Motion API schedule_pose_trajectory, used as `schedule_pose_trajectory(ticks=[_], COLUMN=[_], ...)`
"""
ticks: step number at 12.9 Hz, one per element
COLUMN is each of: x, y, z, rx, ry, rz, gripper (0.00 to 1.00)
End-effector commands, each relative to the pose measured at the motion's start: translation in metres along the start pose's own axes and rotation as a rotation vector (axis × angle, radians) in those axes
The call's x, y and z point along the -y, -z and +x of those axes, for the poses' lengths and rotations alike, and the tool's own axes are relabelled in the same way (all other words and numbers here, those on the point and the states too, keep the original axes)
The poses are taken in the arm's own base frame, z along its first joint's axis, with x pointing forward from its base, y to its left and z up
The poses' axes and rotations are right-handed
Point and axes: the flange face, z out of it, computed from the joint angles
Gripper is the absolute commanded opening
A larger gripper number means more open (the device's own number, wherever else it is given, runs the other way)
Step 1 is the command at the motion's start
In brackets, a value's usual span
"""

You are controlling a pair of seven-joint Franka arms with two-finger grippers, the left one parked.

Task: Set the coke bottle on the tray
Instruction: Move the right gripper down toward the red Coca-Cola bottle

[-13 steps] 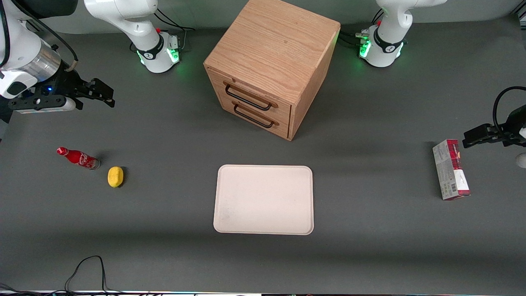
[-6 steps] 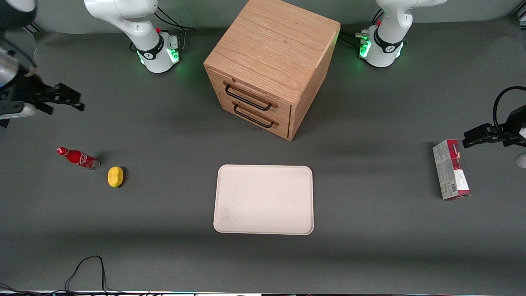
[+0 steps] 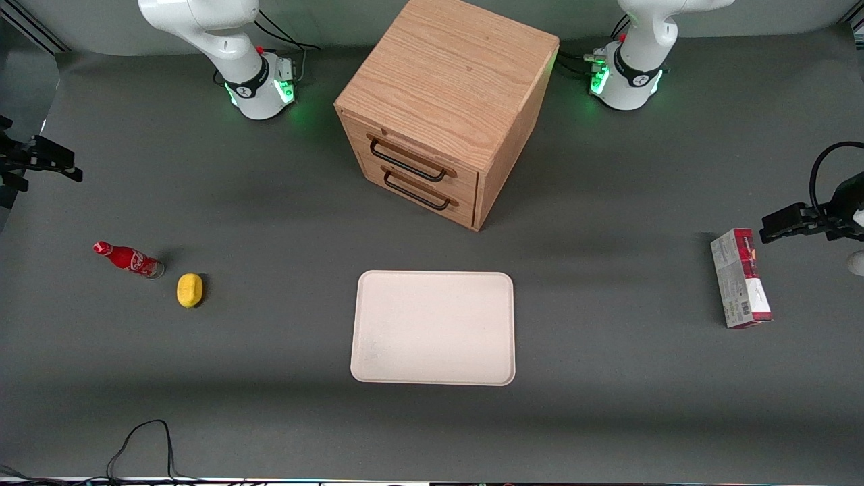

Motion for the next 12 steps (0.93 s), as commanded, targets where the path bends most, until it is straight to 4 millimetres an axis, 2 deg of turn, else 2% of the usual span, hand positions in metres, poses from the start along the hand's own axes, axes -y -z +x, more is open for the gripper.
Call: schedule_pose_trajectory(ticks=[1,3,8,9,10,12], x=[-0.028,-0.055,-0.076,-0.079,-0.082,-0.084], y=[-0.026,-0.067,-0.174,-0.191,-0.206,-0.217], z=[0.017,0.026,0.051,0.050,0.044,0.036], rx=[0.012,-0.002,-0.077,-0.086,-0.072,-0.055], ry=[0.032,0.054,0.056,0.054,0.044,0.033], rz=[-0.027,-0.040,0.015,0.009,0.009,0.018], gripper=[1.00,1.00,1.00,1.00,1.00,1.00])
